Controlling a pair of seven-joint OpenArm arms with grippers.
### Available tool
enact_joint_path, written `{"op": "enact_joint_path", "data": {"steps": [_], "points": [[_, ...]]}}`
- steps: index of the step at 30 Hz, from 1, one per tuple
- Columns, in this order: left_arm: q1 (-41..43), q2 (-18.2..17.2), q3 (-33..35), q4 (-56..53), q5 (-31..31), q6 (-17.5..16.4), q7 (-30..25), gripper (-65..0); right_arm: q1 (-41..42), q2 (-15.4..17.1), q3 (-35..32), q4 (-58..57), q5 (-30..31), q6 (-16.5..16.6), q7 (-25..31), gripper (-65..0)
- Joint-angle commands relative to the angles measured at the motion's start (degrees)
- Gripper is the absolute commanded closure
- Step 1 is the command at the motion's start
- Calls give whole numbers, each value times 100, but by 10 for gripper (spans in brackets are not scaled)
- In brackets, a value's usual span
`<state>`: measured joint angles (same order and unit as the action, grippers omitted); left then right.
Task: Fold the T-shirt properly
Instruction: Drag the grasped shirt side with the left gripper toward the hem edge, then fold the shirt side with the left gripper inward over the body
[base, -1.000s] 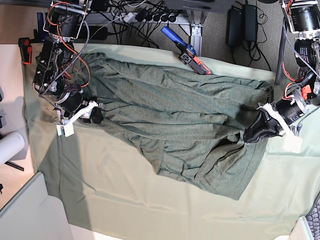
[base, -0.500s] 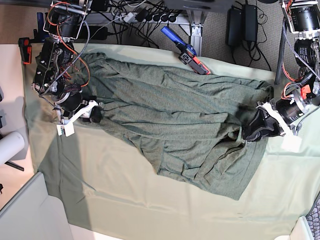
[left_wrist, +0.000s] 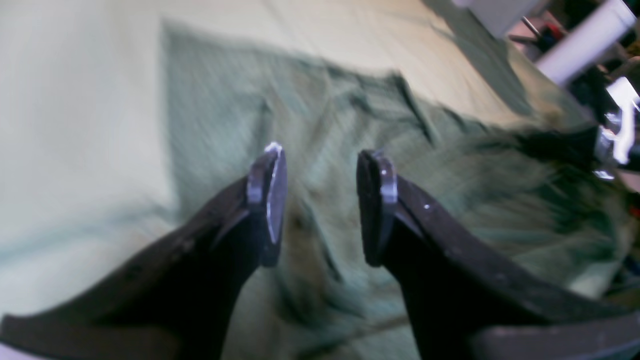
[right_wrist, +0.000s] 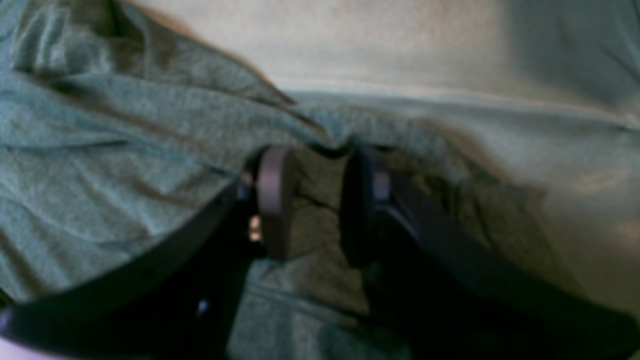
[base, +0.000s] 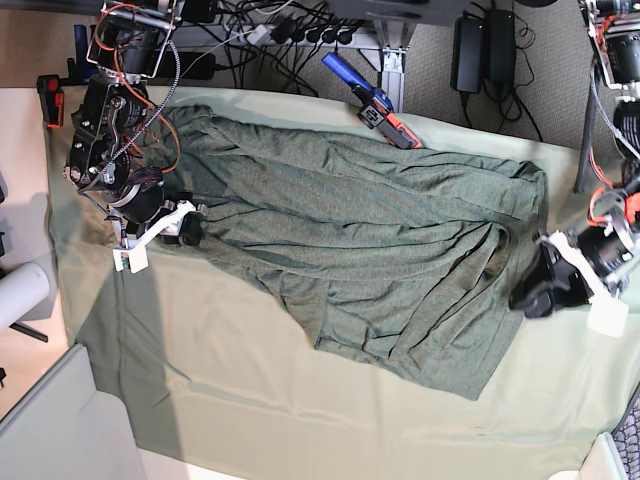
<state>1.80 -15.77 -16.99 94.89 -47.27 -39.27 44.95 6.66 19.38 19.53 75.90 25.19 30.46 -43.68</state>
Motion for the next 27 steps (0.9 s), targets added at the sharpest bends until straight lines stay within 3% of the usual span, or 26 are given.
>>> {"op": "enact_joint_path", "data": {"steps": [1, 5, 10, 20, 27], "points": [[-177, -107, -15, 114, -20, -73, -142, -267, 109, 92, 22, 96, 48, 39, 127, -206], [-463, -254, 118, 72, 227, -73, -164, -271, 111, 92, 24, 96, 52, 37, 129, -207], [-715, -404, 597, -380, 741, -73, -627, -361, 109, 94, 24, 96, 2, 35, 127, -207], [-1740, -409, 1174, -2225, 1478, -73, -1351, -361, 109, 96, 24, -131, -229, 33, 153, -207], [-2304, -409, 1401, -3200, 1657, -73, -1633, -361, 109, 96, 24, -732, -232, 33, 426, -207]]}}
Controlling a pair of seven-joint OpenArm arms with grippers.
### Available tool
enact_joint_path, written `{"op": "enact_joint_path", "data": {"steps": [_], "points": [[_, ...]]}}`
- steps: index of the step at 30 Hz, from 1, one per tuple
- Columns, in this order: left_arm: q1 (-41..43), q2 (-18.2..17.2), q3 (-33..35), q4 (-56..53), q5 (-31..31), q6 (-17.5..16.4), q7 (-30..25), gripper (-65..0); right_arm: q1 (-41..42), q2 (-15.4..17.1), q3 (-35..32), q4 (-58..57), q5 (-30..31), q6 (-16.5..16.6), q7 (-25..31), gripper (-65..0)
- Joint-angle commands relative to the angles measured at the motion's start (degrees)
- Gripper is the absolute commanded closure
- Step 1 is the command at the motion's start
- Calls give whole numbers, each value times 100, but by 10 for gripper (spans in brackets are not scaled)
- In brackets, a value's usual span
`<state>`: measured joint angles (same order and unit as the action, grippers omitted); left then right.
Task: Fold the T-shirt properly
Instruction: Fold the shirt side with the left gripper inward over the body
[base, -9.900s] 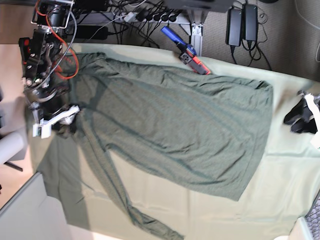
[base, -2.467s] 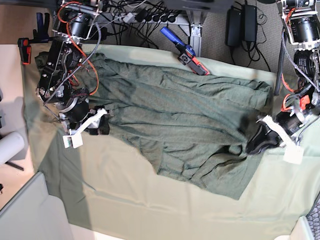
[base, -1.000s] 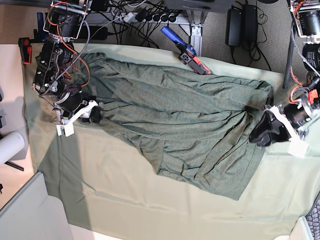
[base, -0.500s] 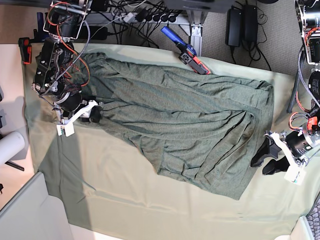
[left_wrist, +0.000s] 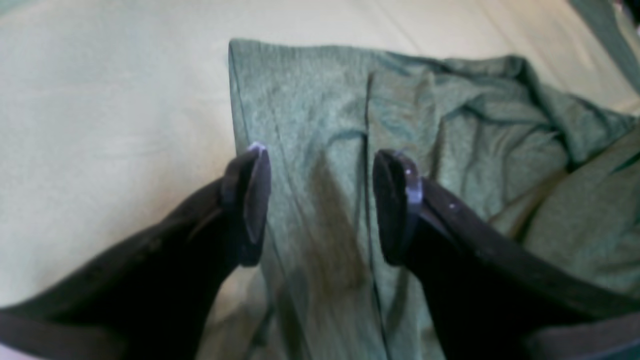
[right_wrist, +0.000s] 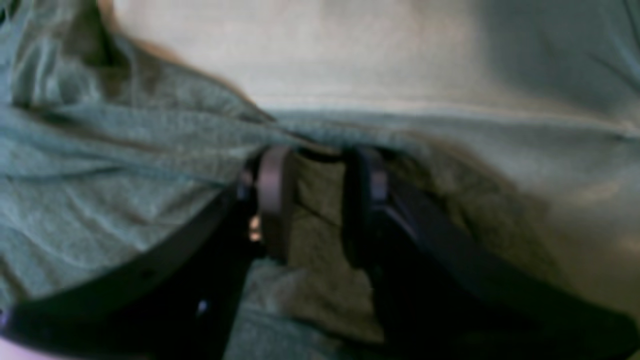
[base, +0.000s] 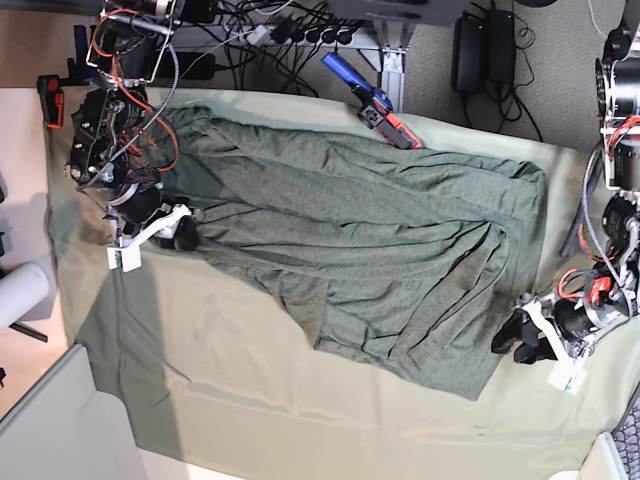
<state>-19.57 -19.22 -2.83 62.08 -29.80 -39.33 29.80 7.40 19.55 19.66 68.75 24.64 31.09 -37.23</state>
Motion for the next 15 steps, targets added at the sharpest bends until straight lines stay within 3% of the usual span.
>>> {"op": "enact_joint_path", "data": {"steps": [1, 8, 15], "points": [[-236, -61, 28, -52, -2, -67, -205, -361, 35, 79, 11, -68, -175, -31, -221, -207], [-745, -15, 138, -896, 321, -67, -710, -361, 37, 76, 11, -140, -173, -31, -223, -207], [-975, 264, 142, -1646, 1187, -67, -1425, -361, 35, 74, 9, -142, -173, -28, -229, -206]]}}
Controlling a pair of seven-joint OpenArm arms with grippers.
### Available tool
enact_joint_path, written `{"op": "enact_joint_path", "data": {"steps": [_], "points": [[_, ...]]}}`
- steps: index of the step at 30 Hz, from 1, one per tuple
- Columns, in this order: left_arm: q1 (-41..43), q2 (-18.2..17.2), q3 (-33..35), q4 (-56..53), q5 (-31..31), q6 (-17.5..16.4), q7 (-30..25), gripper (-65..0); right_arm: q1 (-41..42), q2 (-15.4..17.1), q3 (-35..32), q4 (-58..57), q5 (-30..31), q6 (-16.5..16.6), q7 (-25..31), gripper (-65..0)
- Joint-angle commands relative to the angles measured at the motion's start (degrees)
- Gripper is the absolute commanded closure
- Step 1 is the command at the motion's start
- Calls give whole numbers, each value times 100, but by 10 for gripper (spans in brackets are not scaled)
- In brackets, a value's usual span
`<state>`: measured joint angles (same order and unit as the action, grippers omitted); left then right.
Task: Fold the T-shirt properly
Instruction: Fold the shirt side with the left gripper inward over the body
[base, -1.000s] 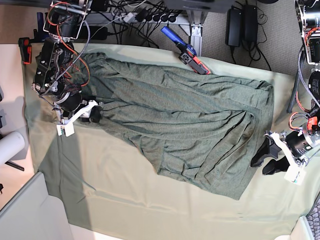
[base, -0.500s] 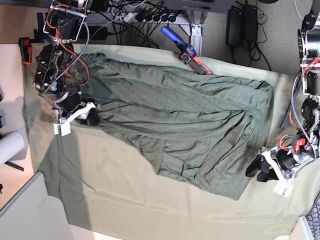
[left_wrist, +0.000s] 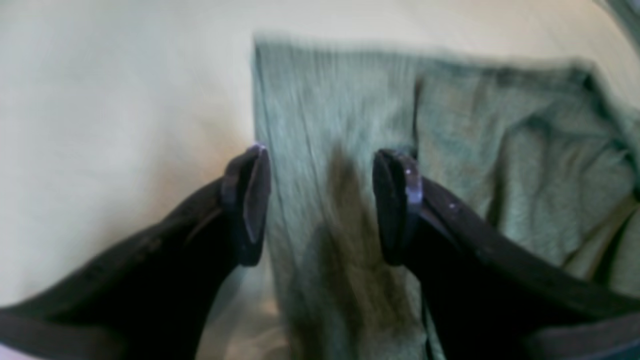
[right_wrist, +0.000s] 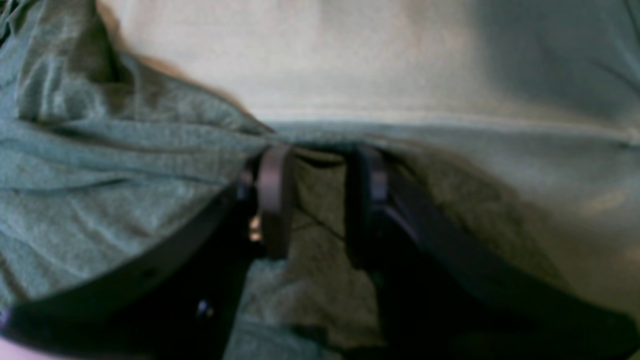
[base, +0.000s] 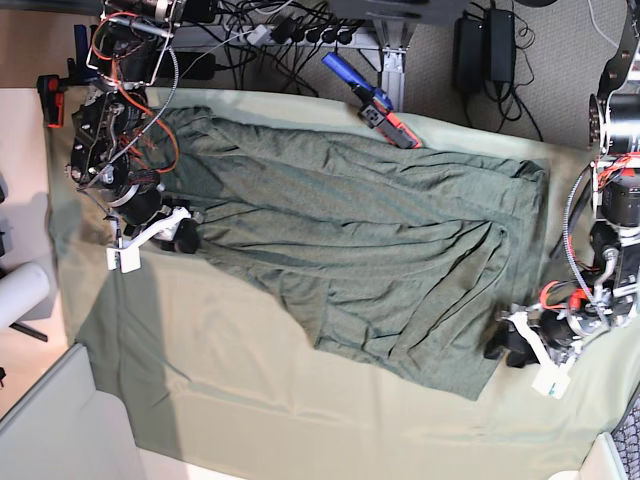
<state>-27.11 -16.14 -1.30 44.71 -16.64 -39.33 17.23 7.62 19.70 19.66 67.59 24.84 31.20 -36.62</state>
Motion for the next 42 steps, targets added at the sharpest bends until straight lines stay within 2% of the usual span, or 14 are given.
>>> {"op": "enact_joint_path", "data": {"steps": [1, 5, 12, 16, 19, 21, 25, 32, 42], "points": [[-245, 4, -11, 11, 26, 15, -273, -361, 13, 59, 11, -24, -195, -39, -306, -206], [-256, 136, -11, -63, 579, 560, -621, -361, 13, 59, 11, -24, -192, -39, -402, -206], [-258, 151, -11, -63, 984, 1058, -717, -361, 13, 59, 11, -24, -190, -39, -435, -206], [-238, 151, -11, -92, 1021, 1062, -710, -361, 13, 59, 11, -24, -190, -39, -437, -207], [-238, 153, -11, -146, 649, 1036, -610, -361, 13, 59, 11, -24, -190, -39, -437, -206], [-240, 157, -11, -146, 361, 837, -516, -361, 13, 59, 11, -24, -188, -39, -435, -207], [-238, 271, -11, -144, 271, 494, -498, -361, 13, 59, 11, -24, -188, -39, -435, -207], [-234, 586, -11, -146, 413, 476, -369, -361, 13, 59, 11, -24, -146, -39, -435, -206], [-238, 612, -11, -144, 402, 437, -466, -359, 13, 59, 11, -24, -146, -39, -433, -207]]}}
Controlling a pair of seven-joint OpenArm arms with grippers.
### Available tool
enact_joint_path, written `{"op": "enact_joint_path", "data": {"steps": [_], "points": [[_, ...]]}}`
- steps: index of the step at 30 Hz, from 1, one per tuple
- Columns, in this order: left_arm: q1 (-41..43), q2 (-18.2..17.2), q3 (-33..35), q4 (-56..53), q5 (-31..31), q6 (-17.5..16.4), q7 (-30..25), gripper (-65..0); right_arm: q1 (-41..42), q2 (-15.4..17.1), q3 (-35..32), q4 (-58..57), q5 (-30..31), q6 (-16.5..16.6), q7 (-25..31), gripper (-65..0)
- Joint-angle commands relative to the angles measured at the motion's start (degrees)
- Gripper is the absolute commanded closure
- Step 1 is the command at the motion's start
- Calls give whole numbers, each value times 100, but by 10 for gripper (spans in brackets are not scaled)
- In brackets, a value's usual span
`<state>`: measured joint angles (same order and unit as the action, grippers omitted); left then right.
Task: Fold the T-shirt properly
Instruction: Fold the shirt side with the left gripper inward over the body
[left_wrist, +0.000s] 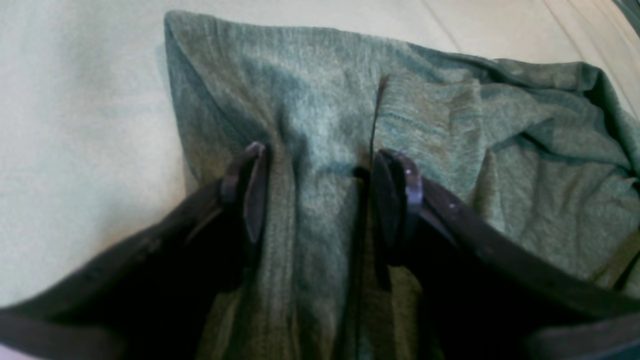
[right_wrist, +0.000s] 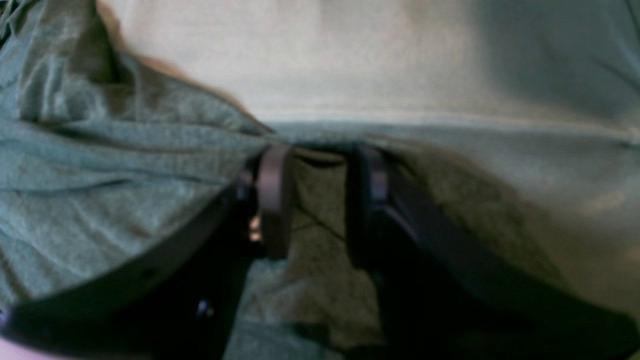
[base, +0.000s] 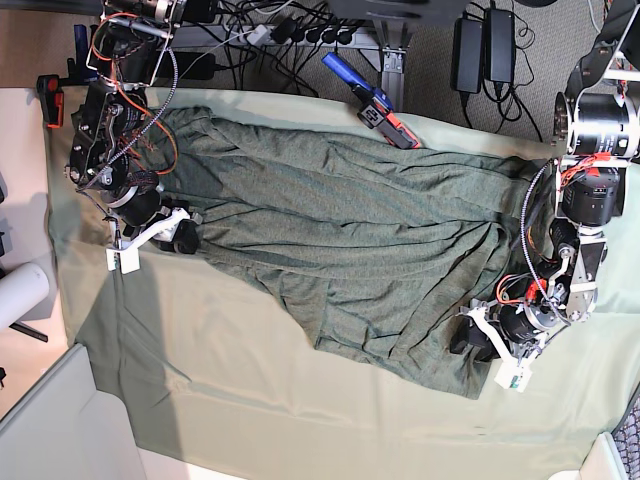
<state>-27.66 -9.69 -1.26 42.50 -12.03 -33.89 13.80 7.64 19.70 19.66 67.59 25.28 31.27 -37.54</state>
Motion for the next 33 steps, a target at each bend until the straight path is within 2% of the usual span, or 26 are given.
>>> {"op": "enact_joint_path", "data": {"steps": [1, 2, 4, 8, 9, 15, 18, 20, 27, 33], "points": [[-184, -33, -15, 76, -59, -107, -140, -358, 11, 59, 9, -24, -190, -46, -341, -207], [-186, -33, -15, 76, -59, -107, -146, -347, 11, 59, 9, -24, -190, -46, -341, -206], [-184, -33, -15, 76, -57, -107, -146, -276, 11, 59, 11, -24, -190, -46, -343, -206], [-184, -35, -15, 76, -52, -109, -157, -41, 11, 59, 11, -24, -190, -46, -343, -207], [-184, -35, -15, 76, -52, -109, -157, 0, 11, 59, 9, -24, -190, -46, -343, -207], [-186, -55, -15, 79, -55, -109, -229, 0, 11, 59, 11, -24, -190, -46, -343, -206], [-186, -109, -22, 107, 4, -177, -520, 0, 11, 59, 11, -24, -190, -46, -341, -206], [-184, -164, -22, 170, 160, -611, -817, 0, 11, 59, 11, -24, -188, -46, -341, -206], [-101, -232, -22, 708, 306, -611, -800, 0, 11, 59, 11, -24, -175, -46, -341, -206], [306, -483, -20, 1740, 308, -611, -798, 0, 11, 59, 9, -24, -175, -46, -341, -206]]}}
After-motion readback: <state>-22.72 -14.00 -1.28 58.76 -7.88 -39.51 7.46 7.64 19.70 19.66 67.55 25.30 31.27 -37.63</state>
